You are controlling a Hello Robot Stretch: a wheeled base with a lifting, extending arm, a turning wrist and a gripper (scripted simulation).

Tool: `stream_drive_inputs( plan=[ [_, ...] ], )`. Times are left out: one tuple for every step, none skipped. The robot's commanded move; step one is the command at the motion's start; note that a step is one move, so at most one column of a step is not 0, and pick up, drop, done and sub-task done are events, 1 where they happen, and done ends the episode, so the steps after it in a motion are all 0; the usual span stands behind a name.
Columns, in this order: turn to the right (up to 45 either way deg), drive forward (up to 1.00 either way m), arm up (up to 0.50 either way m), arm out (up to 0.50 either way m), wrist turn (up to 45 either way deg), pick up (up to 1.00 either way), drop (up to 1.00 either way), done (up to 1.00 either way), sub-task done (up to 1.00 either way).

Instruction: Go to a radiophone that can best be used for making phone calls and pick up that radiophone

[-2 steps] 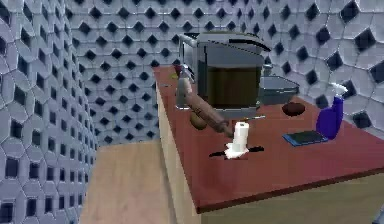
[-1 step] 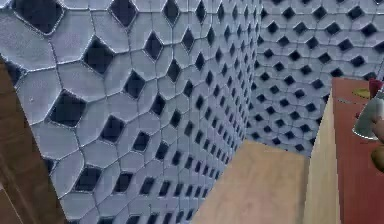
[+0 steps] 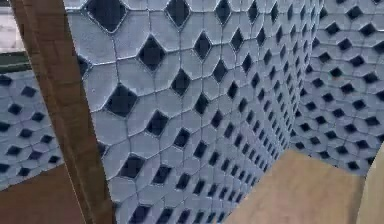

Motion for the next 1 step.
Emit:
stream_drive_inputs(
  plan=[
    [45.0,0.0,0.0,0.0,0.0,0.0,0.0,0.0,0.0]
  ],
)
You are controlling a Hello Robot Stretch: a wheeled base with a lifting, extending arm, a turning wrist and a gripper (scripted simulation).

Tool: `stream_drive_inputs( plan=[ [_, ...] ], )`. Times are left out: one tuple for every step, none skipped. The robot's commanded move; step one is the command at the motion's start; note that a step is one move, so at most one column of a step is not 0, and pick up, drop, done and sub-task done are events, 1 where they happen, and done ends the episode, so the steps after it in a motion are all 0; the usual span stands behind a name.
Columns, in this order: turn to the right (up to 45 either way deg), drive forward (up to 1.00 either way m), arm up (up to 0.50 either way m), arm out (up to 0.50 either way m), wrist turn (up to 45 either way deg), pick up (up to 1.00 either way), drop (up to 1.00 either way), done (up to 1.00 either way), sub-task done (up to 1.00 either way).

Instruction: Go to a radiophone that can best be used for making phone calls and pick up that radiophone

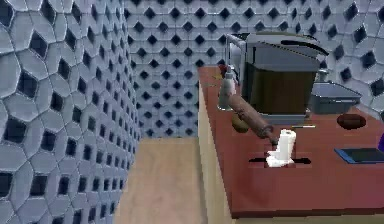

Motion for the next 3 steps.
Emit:
stream_drive_inputs(
  plan=[
    [45.0,0.0,0.0,0.0,0.0,0.0,0.0,0.0,0.0],
    [9.0,0.0,0.0,0.0,0.0,0.0,0.0,0.0,0.0],
    [0.0,0.3,0.0,0.0,0.0,0.0,0.0,0.0,0.0]
  ],
)
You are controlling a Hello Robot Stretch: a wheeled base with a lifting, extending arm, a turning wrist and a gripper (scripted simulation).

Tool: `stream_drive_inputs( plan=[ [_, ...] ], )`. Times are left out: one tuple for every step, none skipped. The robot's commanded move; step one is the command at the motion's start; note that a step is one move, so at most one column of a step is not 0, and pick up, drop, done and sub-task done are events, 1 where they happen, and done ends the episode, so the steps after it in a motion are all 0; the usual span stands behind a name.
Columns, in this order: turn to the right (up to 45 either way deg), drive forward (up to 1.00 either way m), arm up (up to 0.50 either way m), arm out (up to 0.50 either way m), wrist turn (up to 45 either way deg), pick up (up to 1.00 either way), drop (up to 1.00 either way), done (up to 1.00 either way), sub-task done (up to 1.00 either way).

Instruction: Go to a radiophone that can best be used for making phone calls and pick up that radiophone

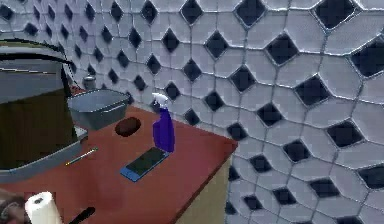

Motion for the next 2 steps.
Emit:
stream_drive_inputs(
  plan=[
    [12.0,0.0,0.0,0.0,0.0,0.0,0.0,0.0,0.0],
    [0.0,0.2,0.0,0.0,0.0,0.0,0.0,0.0,0.0]
  ],
)
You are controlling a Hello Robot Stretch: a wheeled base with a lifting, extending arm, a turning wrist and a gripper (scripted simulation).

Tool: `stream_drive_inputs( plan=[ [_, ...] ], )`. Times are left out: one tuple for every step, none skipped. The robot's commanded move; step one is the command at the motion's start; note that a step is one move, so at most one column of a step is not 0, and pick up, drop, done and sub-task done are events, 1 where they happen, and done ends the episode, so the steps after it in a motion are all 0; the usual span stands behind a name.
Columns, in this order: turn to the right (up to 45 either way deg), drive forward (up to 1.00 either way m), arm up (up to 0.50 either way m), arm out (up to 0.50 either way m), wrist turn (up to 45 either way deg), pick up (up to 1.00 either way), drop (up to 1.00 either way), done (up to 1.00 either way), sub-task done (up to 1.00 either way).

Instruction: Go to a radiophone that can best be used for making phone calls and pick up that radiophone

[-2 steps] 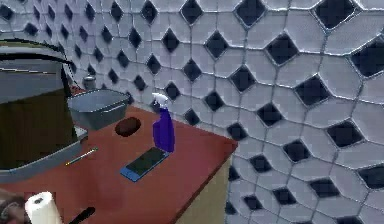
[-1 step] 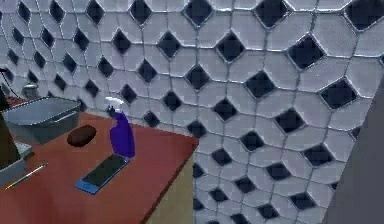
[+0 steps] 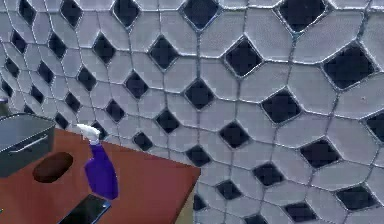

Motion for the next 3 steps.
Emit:
stream_drive_inputs(
  plan=[
    [-45.0,0.0,0.0,0.0,0.0,0.0,0.0,0.0,0.0],
    [-45.0,0.0,0.0,0.0,0.0,0.0,0.0,0.0,0.0],
    [-30.0,0.0,0.0,0.0,0.0,0.0,0.0,0.0,0.0]
  ],
)
